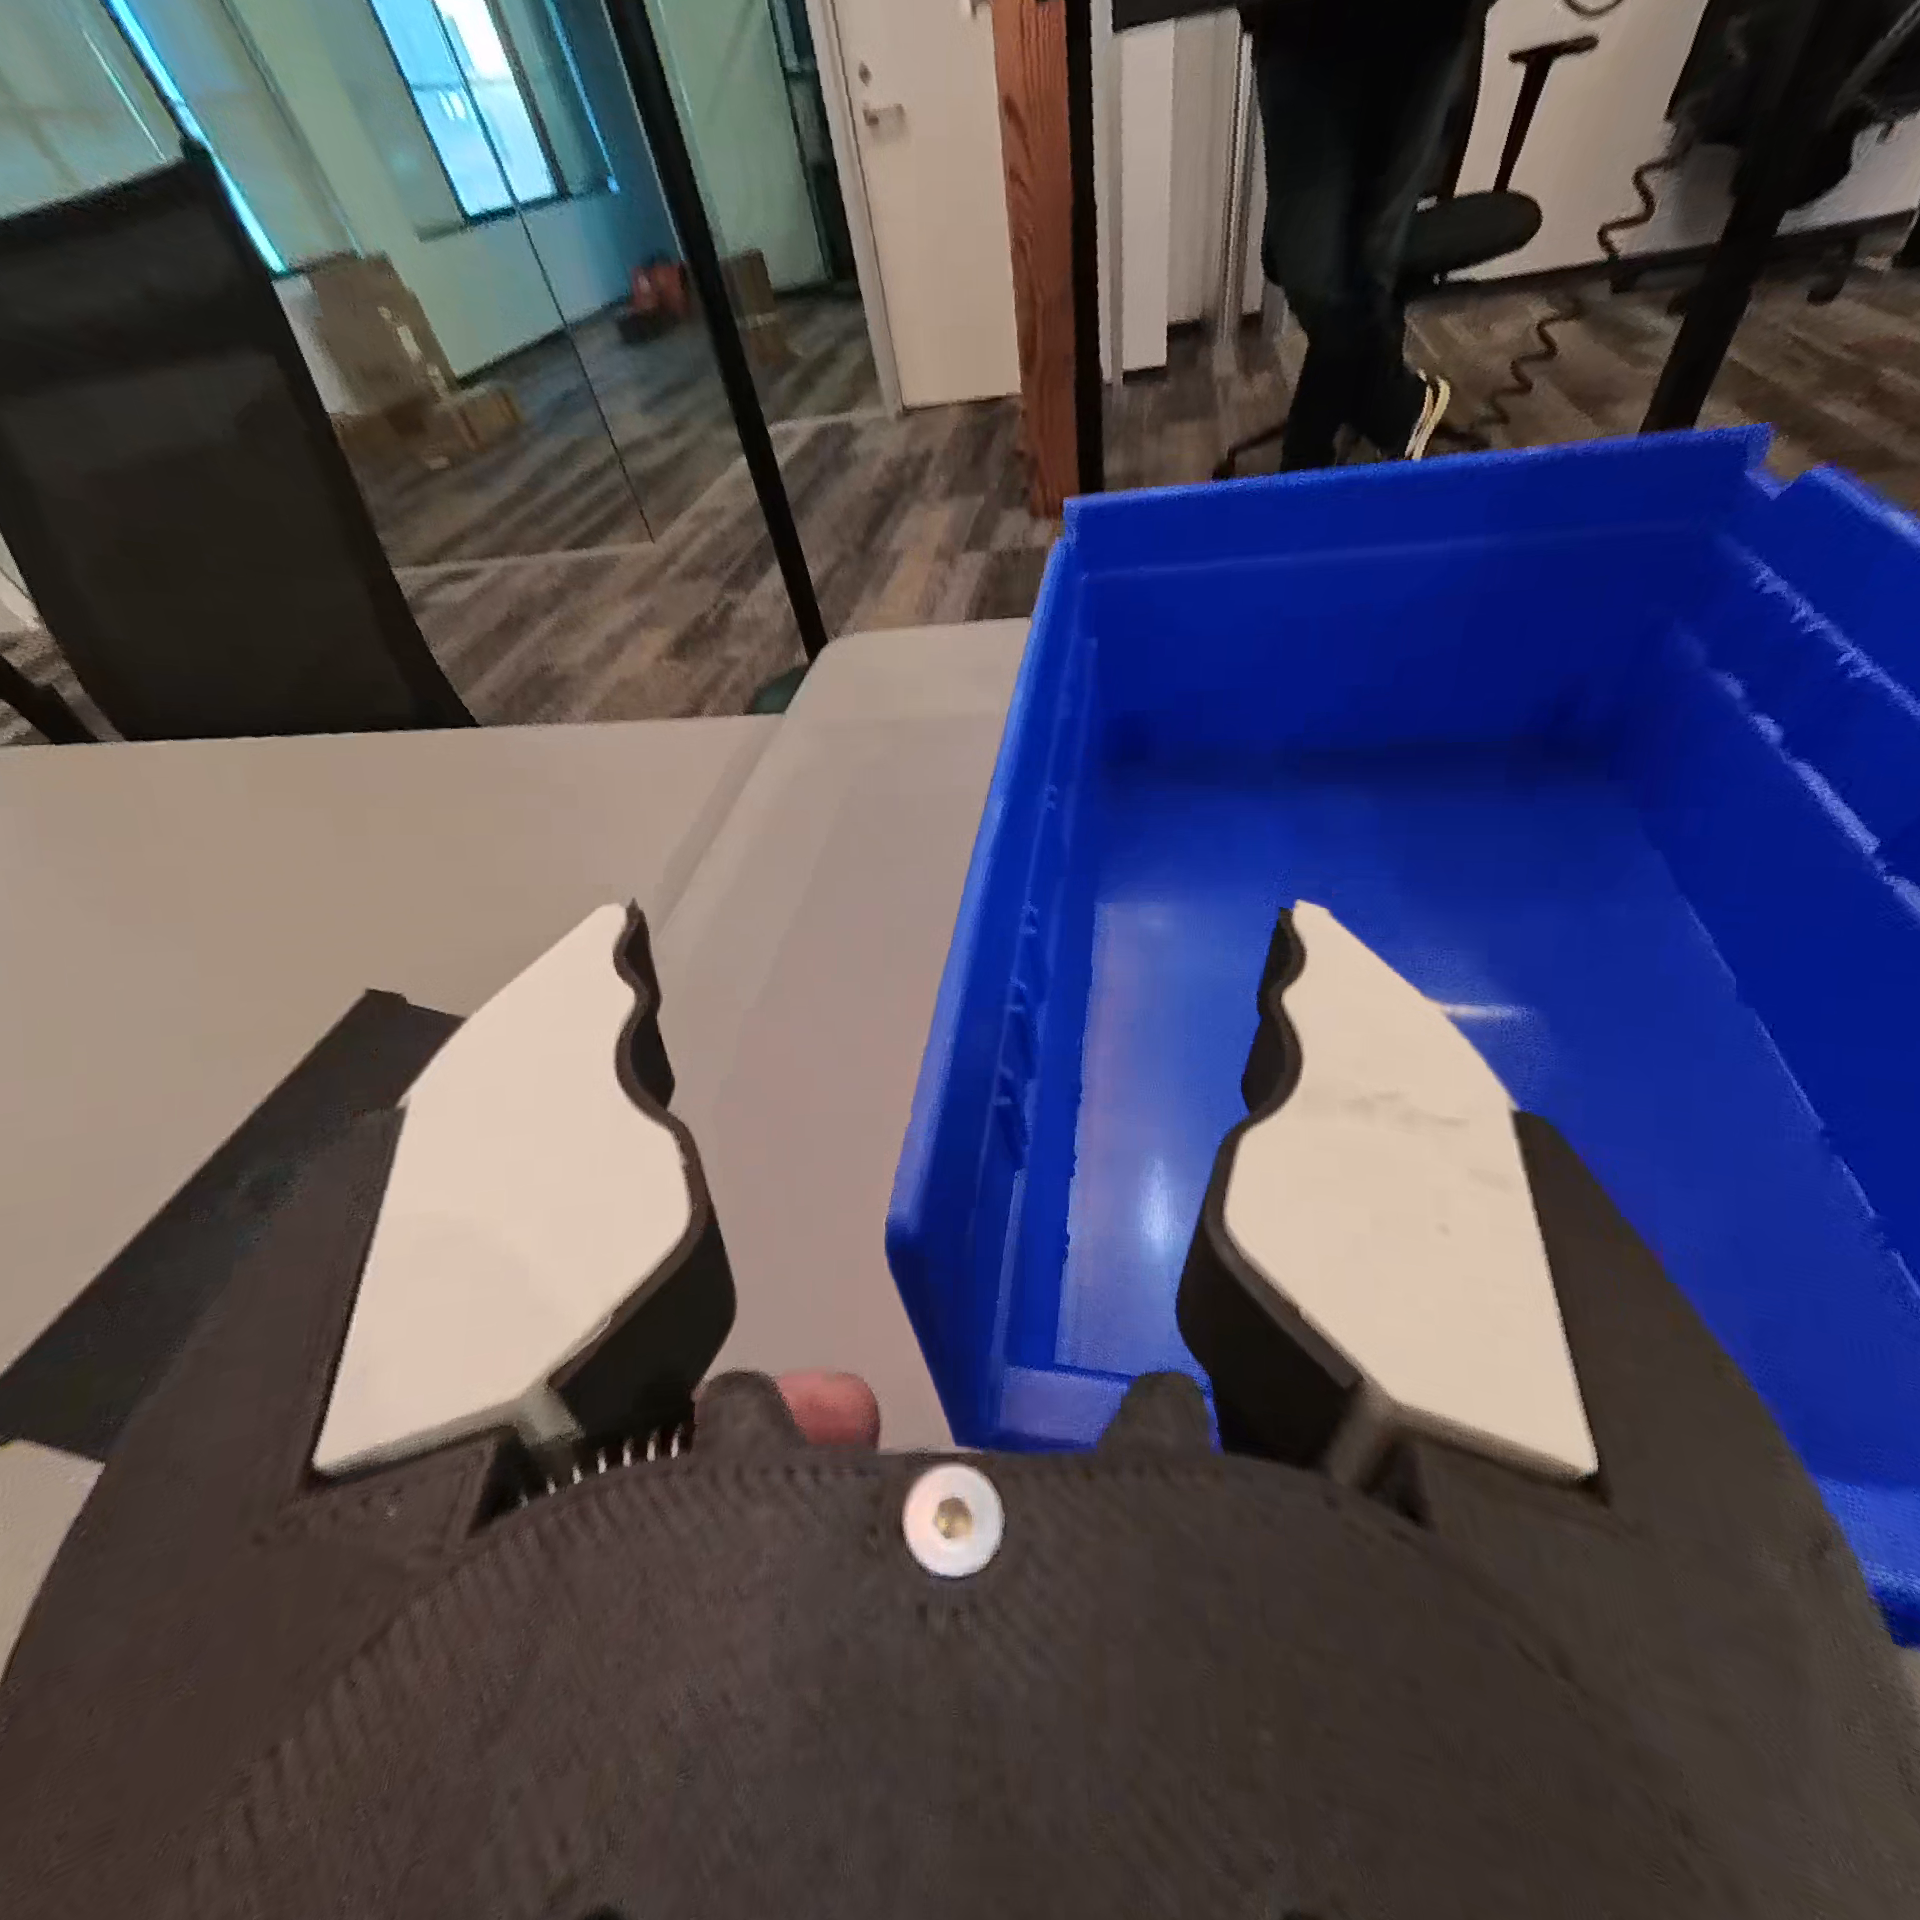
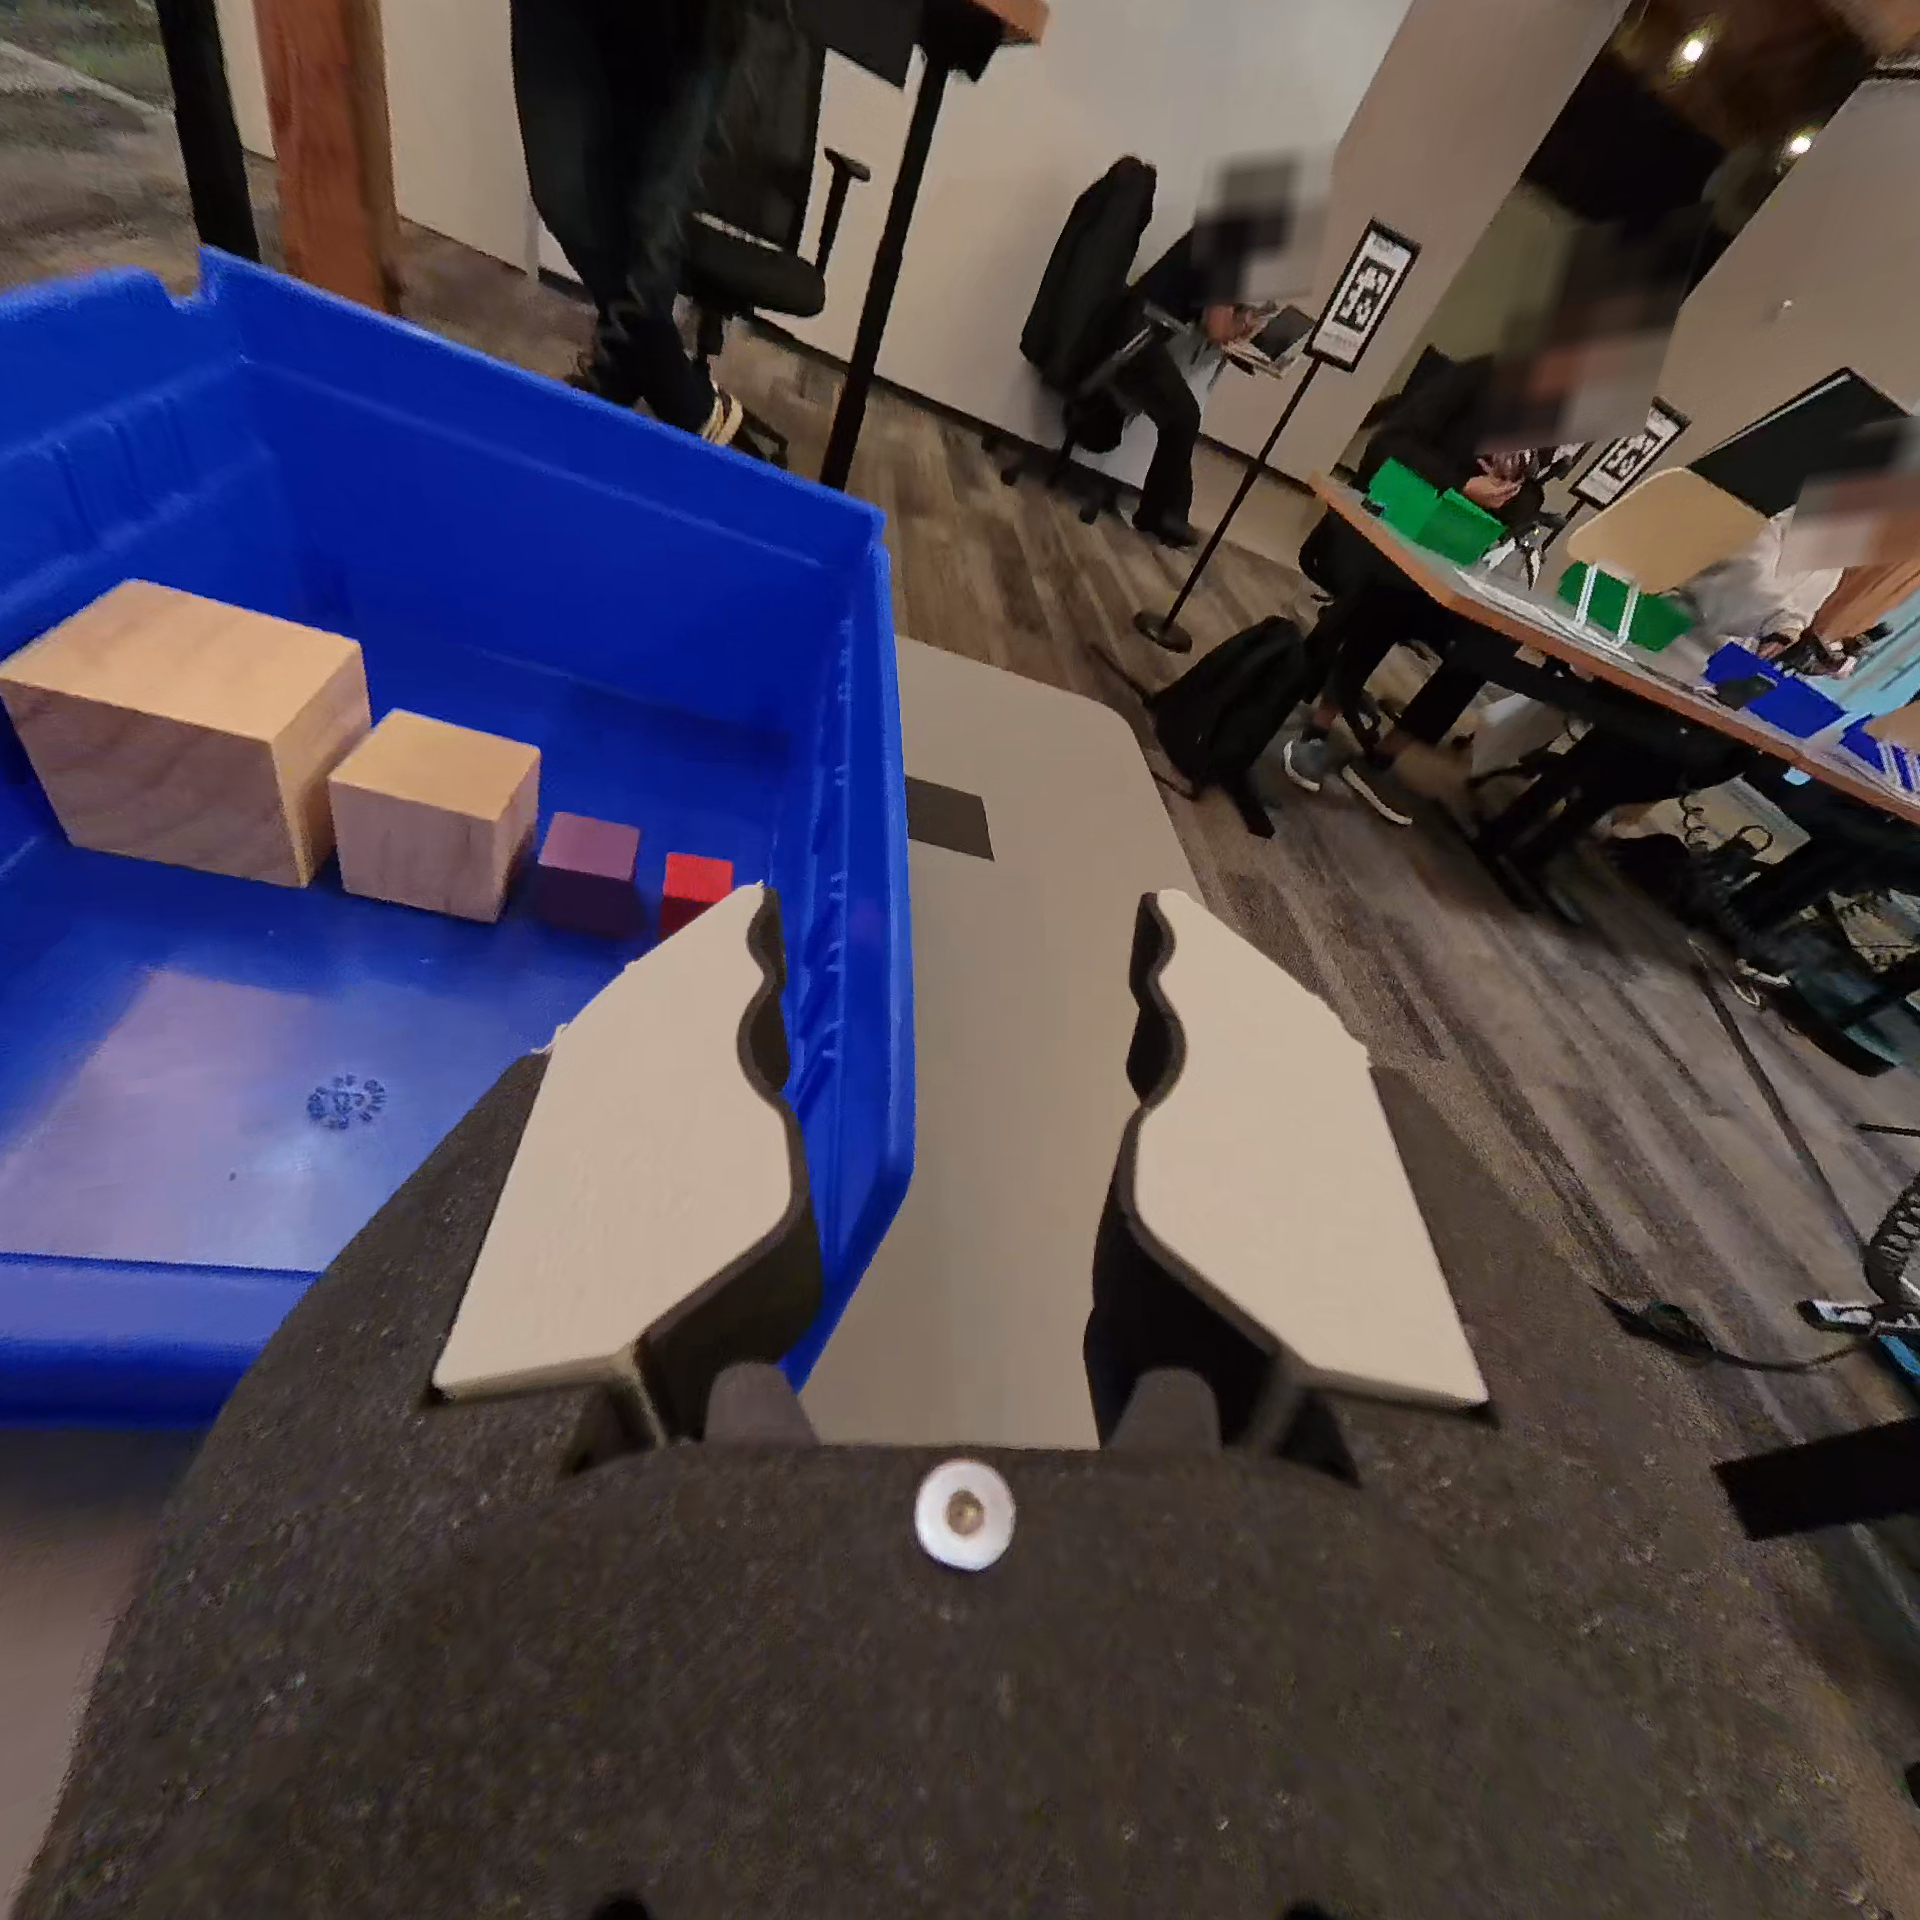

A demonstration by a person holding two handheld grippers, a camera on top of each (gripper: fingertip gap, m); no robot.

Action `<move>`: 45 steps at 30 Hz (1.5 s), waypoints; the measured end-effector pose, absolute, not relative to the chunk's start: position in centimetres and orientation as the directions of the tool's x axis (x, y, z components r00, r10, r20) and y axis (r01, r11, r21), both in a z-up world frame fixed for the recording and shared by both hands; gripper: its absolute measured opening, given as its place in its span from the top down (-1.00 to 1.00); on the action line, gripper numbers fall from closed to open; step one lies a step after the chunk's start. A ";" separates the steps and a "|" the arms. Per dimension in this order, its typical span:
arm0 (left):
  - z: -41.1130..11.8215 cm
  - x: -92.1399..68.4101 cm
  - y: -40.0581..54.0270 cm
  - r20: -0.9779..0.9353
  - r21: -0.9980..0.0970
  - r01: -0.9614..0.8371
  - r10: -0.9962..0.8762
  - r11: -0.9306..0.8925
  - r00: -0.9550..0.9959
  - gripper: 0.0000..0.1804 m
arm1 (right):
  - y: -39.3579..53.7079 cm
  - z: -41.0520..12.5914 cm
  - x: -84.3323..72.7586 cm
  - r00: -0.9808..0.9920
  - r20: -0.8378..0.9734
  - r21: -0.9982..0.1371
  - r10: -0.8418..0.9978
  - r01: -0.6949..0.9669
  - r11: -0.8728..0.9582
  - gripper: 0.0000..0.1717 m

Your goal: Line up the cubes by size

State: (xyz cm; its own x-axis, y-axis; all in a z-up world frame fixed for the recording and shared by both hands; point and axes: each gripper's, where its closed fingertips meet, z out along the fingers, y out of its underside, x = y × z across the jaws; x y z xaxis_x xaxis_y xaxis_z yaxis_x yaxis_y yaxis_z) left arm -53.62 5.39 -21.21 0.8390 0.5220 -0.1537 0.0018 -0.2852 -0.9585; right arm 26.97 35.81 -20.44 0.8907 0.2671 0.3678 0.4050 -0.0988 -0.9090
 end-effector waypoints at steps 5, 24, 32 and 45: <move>-24.4 -53.4 6.3 -0.101 -0.932 0.079 0.462 -0.355 0.881 0.08 | 36.3 -22.1 27.1 0.894 0.344 -0.907 0.288 0.395 -0.145 0.38; -26.5 -53.3 7.3 -0.033 -0.915 0.129 0.391 -0.381 0.920 0.86 | 37.4 -23.4 26.7 0.925 0.168 -0.953 0.342 0.241 -0.183 0.58; -26.5 -52.7 7.6 -0.014 -0.916 0.125 0.342 -0.381 0.940 0.95 | 37.7 -25.1 25.2 0.897 0.170 -0.934 0.408 0.278 -0.222 0.83; -25.9 -52.3 7.3 -0.008 -0.926 0.121 0.338 -0.358 0.941 0.95 | 37.4 -25.1 24.7 0.883 0.137 -0.938 0.450 0.262 -0.229 0.93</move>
